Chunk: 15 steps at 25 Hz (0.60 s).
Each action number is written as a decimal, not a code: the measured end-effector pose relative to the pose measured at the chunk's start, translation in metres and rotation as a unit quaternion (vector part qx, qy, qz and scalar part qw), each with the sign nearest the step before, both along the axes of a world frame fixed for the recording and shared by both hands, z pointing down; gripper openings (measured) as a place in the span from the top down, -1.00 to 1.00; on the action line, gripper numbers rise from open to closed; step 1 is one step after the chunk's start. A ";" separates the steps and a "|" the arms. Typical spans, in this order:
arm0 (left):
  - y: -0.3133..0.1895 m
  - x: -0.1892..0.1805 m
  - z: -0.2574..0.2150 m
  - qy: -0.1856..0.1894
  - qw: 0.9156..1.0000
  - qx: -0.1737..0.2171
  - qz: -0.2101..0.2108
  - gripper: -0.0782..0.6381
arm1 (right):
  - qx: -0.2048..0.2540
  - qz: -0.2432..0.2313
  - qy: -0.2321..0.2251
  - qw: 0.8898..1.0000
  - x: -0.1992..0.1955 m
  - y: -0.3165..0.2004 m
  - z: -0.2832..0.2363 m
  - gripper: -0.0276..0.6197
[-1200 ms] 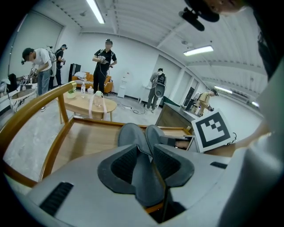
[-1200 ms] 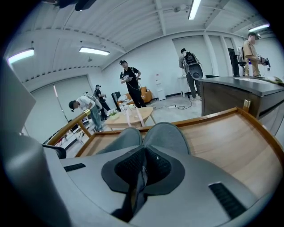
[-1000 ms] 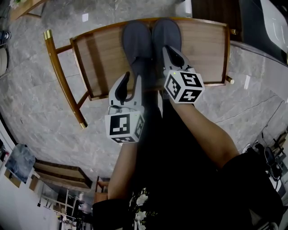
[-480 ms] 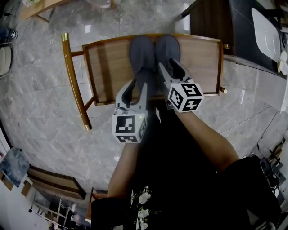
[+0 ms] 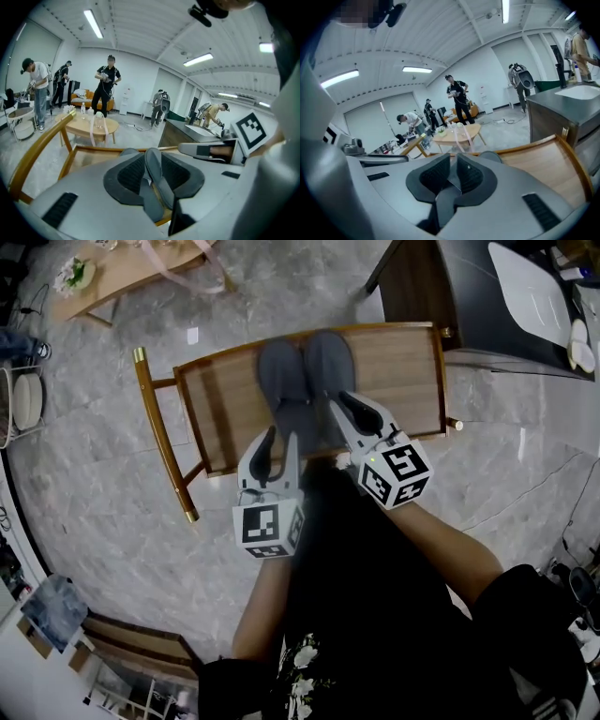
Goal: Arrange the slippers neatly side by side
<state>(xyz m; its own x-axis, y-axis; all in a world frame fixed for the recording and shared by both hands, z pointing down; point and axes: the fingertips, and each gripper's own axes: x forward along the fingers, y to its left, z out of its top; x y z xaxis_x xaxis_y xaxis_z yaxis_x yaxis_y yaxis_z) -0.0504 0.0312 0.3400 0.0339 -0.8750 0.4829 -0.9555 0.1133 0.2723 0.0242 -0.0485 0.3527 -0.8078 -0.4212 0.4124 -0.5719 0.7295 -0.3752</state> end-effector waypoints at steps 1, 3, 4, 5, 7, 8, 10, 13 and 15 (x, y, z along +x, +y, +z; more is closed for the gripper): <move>0.001 0.000 -0.012 -0.009 1.000 0.011 -0.008 0.52 | 0.016 -0.015 -0.012 1.000 0.004 0.006 -0.017 0.88; 0.005 0.004 -0.041 -0.023 0.999 0.035 -0.019 0.72 | 0.059 -0.046 -0.027 0.997 0.014 0.020 -0.053 0.91; 0.007 0.009 -0.057 -0.029 0.998 0.050 -0.017 0.75 | 0.086 -0.059 -0.028 0.994 0.021 0.027 -0.071 0.91; 0.009 0.014 -0.075 -0.040 0.997 0.066 -0.012 0.76 | 0.113 -0.071 -0.026 0.991 0.029 0.033 -0.089 0.92; 0.014 0.024 -0.109 -0.072 0.993 0.097 0.000 0.77 | 0.159 -0.076 -0.021 0.984 0.046 0.043 -0.122 0.92; 0.017 0.028 -0.126 -0.089 0.990 0.109 0.002 0.77 | 0.174 -0.072 -0.020 0.982 0.054 0.046 -0.137 0.92; 0.021 0.033 -0.153 -0.115 0.985 0.127 -0.003 0.77 | 0.199 -0.061 -0.013 0.978 0.069 0.047 -0.156 0.92; 0.030 0.030 -0.184 -0.130 0.979 0.155 -0.030 0.77 | 0.220 -0.051 0.003 0.974 0.083 0.043 -0.166 0.92; 0.035 0.028 -0.197 -0.138 0.974 0.172 -0.043 0.77 | 0.238 -0.051 0.004 0.970 0.084 0.040 -0.173 0.92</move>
